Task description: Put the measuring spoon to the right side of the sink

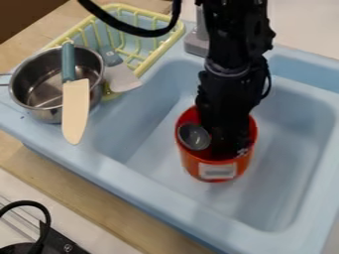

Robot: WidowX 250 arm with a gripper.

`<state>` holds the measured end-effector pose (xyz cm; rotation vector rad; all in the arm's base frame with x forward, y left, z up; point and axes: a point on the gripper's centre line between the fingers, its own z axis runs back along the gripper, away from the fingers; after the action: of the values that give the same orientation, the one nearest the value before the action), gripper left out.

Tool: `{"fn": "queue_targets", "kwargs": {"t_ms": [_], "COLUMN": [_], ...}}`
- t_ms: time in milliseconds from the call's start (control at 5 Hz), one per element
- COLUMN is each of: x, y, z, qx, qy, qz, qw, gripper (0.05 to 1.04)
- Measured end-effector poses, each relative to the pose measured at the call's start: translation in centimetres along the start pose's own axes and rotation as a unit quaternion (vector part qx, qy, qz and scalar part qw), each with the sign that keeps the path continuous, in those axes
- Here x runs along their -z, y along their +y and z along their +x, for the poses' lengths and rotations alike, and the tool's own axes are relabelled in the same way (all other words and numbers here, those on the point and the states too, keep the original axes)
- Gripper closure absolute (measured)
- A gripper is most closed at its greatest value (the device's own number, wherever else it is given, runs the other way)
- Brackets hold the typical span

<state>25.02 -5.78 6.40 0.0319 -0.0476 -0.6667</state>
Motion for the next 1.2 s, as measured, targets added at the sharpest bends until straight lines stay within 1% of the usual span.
{"fn": "queue_targets", "kwargs": {"t_ms": [200,400,800,1000,1200], "x": [-0.2,-0.2,-3.4,-4.6,-6.3], "y": [0.0,-0.1,0.4,0.5,-0.1], "z": [0.0,-0.2,-0.3,-0.2,0.5], "qx": [-0.001,0.002,-0.025,-0.027,-0.03], "qy": [-0.001,0.005,-0.018,-0.027,-0.063], "qz": [0.0,0.0,0.006,0.005,0.0], "qw": [1.0,1.0,0.9995,0.9993,0.9976], "gripper": [0.777,0.777,0.778,0.778,0.778]}}
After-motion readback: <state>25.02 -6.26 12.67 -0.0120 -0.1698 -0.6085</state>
